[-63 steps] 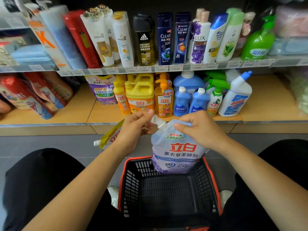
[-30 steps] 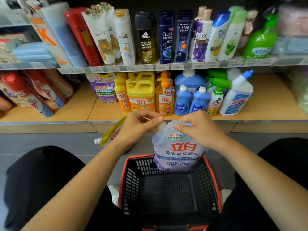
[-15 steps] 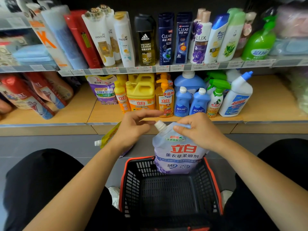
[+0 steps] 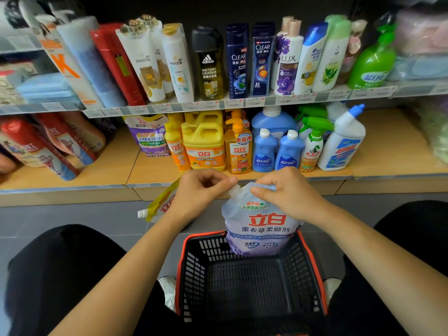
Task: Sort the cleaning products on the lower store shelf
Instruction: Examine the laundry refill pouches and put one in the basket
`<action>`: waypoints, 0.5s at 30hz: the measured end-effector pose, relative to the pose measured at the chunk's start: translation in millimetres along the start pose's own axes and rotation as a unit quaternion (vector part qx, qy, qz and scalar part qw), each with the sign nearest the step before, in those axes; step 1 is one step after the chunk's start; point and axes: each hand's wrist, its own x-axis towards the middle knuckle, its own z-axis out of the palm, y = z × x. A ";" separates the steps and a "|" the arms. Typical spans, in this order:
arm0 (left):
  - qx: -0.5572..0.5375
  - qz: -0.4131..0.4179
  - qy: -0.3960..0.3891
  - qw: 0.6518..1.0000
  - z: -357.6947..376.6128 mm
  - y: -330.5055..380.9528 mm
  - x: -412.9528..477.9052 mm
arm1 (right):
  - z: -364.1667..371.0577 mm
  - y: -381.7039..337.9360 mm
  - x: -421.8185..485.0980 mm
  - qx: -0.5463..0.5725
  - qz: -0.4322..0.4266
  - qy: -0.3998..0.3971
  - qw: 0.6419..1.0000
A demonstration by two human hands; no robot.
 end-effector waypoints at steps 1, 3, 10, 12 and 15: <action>0.012 0.009 0.007 1.000 1.2 0.9 -0.5 | 0.2 -0.2 0.2 0.002 0.002 -0.001 1.000; 0.020 0.027 -0.003 0.999 0.9 0.5 0.0 | 0.6 -0.2 0.1 0.011 0.007 0.003 1.000; -0.014 0.056 -0.108 0.992 -12.7 -0.6 4.8 | 0.6 5.8 0.5 0.028 0.002 -0.004 1.000; -0.017 0.059 -0.110 0.992 -12.2 -2.1 5.4 | 1.9 7.5 0.1 0.030 0.001 -0.005 1.000; -0.047 0.055 -0.083 0.994 -6.8 -5.6 5.2 | 1.5 12.4 0.2 0.031 -0.002 -0.008 0.999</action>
